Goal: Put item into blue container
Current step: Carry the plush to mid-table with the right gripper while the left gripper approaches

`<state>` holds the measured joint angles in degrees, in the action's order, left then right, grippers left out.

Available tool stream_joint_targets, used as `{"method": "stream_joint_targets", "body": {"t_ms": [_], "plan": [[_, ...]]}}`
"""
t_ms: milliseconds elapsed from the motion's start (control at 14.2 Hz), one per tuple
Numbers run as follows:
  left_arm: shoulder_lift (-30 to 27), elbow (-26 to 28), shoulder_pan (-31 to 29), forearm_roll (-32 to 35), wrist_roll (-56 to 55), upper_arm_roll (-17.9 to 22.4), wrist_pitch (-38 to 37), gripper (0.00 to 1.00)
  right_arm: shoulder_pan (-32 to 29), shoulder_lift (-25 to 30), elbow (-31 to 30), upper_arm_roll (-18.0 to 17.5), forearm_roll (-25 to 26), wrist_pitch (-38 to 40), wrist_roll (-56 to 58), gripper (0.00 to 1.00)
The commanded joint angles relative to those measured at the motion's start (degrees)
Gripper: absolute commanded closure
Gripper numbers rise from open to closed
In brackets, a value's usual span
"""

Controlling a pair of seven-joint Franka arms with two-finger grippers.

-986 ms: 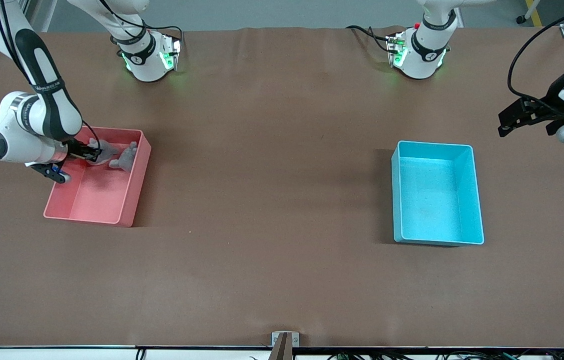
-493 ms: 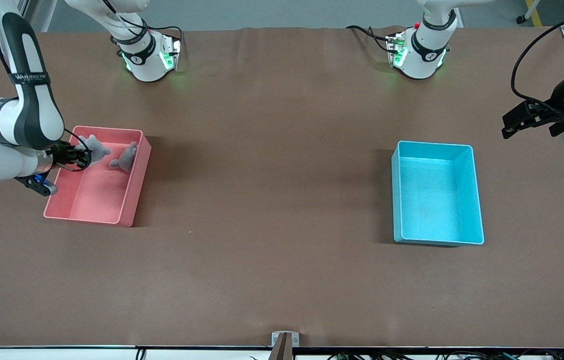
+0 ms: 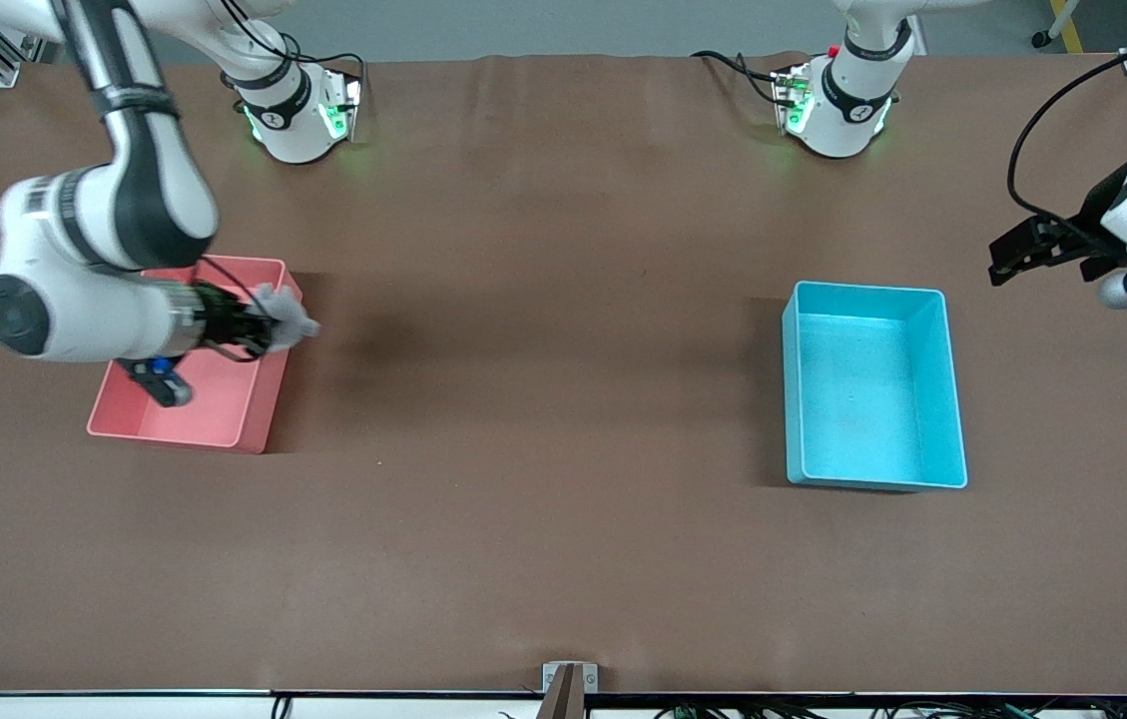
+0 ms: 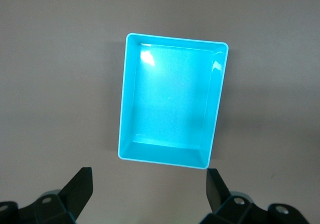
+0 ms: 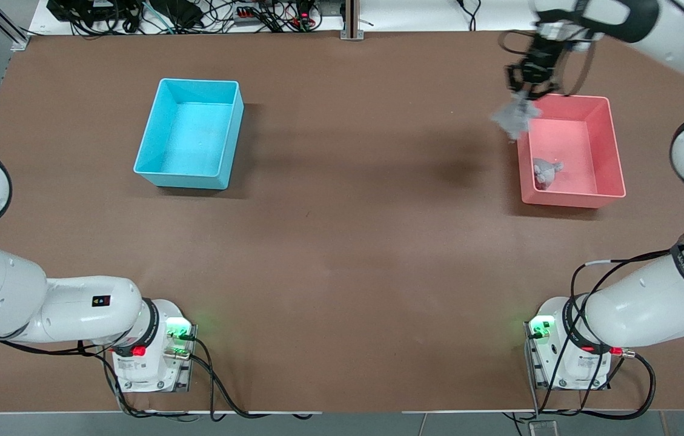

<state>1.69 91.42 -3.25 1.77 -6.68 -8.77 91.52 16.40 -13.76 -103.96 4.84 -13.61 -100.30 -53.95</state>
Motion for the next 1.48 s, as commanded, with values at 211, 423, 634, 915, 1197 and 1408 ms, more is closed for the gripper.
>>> {"method": "stream_joint_targets", "body": {"t_ms": [211, 423, 634, 915, 1197, 1408], "plan": [[0.3, 12.7, 2.0, -1.9, -8.1, -1.3, 10.5, 0.00, 22.1, -15.1, 6.0, 0.8, -5.7, -25.3, -30.3, 0.98], [5.8, 14.2, 3.4, -6.3, -20.0, -3.8, 14.8, 0.00, 26.7, -27.7, 19.3, 0.8, -5.0, -26.4, -40.8, 0.99], [10.5, 14.2, 3.9, -9.2, -31.8, -7.6, 18.5, 0.00, 27.5, -29.9, 20.2, 0.9, -4.1, -27.2, -41.2, 0.98], [17.0, 13.4, 4.0, -14.8, -44.1, -12.4, 26.8, 0.00, 26.8, -29.9, 20.1, 0.9, -3.9, -27.1, -41.2, 0.00], [24.9, 9.2, 12.1, -19.1, -58.5, -13.0, 38.1, 0.00, 23.2, -26.2, 20.5, 1.2, -2.7, -21.2, -32.8, 0.00], [32.3, 4.1, 19.2, -18.5, -72.0, -12.6, 47.1, 0.00, 15.9, -19.0, 19.8, 1.4, -2.7, -9.2, -20.2, 0.00]]}}
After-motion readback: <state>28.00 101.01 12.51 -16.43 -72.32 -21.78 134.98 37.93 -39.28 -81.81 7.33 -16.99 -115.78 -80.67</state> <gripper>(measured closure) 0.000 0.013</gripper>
